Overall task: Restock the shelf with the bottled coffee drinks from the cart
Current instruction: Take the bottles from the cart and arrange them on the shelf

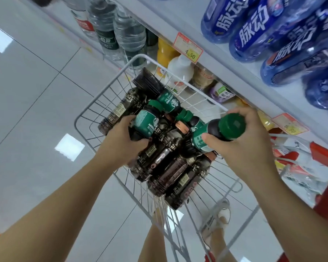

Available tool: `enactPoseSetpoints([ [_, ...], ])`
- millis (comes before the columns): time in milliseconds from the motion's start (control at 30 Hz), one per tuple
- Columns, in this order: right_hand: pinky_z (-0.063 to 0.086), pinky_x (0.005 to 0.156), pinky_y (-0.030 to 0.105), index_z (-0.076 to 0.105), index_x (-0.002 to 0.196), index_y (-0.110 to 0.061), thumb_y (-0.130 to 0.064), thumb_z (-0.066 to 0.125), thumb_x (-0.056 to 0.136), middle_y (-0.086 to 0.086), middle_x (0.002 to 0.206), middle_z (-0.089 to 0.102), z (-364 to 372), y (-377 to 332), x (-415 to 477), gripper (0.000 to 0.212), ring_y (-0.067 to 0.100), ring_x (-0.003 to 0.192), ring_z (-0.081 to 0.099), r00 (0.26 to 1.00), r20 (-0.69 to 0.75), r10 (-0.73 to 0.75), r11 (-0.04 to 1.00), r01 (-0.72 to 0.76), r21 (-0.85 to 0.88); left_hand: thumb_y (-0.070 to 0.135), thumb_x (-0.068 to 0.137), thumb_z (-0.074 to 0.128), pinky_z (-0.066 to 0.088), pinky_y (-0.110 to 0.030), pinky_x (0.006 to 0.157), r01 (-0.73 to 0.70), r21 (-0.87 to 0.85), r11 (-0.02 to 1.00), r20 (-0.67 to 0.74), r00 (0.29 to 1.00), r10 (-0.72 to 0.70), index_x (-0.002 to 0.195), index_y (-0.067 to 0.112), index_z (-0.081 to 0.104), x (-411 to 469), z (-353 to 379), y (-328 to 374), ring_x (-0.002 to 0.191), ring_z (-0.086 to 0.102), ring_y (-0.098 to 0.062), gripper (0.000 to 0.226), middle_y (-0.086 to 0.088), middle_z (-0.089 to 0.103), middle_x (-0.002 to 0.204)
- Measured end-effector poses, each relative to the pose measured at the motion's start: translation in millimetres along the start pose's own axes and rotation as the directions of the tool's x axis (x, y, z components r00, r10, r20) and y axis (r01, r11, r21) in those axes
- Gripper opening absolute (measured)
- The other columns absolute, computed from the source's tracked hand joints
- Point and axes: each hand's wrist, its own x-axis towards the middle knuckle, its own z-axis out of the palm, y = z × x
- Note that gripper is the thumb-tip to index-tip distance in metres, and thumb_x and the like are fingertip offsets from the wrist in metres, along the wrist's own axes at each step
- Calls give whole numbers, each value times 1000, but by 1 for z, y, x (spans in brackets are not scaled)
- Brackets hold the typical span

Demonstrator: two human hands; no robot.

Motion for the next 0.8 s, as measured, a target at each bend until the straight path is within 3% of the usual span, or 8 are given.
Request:
enactPoseSetpoints([
  [100,36,60,-6,48,101,-26,-28,84,63,-22,85,51,9,3,7,52,-13,71,51,998,70,-4,1000,5,-10,21,83,68,53,-20,52,51,-360,932,169,986,11,128,37,37,-23,12,9,70,67,-9,56,12,53,109],
  [200,35,60,-4,52,99,-22,-33,83,65,-19,86,55,27,6,18,47,-18,72,51,1000,8,-4,998,3,63,22,83,68,57,-25,62,89,-496,864,187,982,6,128,37,39,-34,35,12,76,69,-8,56,9,54,112],
  [267,35,63,0,50,106,-22,-35,81,67,-12,98,59,39,10,25,52,-17,78,51,1000,-12,19,993,-18,120,20,84,68,59,-34,72,124,-568,814,181,983,-23,134,32,38,-35,51,12,81,70,-11,61,5,54,116],
  [367,44,77,17,40,115,-28,-26,79,70,-4,113,59,56,21,33,60,2,92,59,999,50,-14,992,8,122,15,85,67,59,-31,69,135,-627,767,156,987,-46,133,31,37,-34,65,15,73,70,-7,59,7,55,110],
  [433,44,76,21,36,120,-29,-20,76,72,-4,111,60,64,27,37,63,11,95,61,992,119,-41,996,31,85,14,85,66,59,-32,70,130,-661,739,129,990,-59,132,30,38,-33,69,16,73,70,-8,57,7,55,107],
  [567,39,66,14,36,130,-23,-20,75,74,-6,106,56,67,30,45,69,10,93,55,975,218,-51,999,53,0,17,85,68,58,-42,79,128,-699,704,70,991,-111,129,33,44,-31,68,13,88,69,-15,53,0,58,113],
  [667,33,60,0,44,128,-25,-30,79,70,-12,102,55,54,22,36,68,3,89,53,979,194,-56,998,52,27,17,84,68,57,-36,75,73,-728,682,19,996,-87,125,35,47,-41,61,19,83,69,-9,49,0,59,114],
  [800,38,64,0,51,122,-25,-37,77,72,-12,105,60,11,1,3,57,-1,90,56,974,212,-81,994,62,95,7,90,56,55,-40,82,47,-833,551,35,999,-32,128,27,49,-74,47,52,98,66,-18,44,-5,62,117],
])
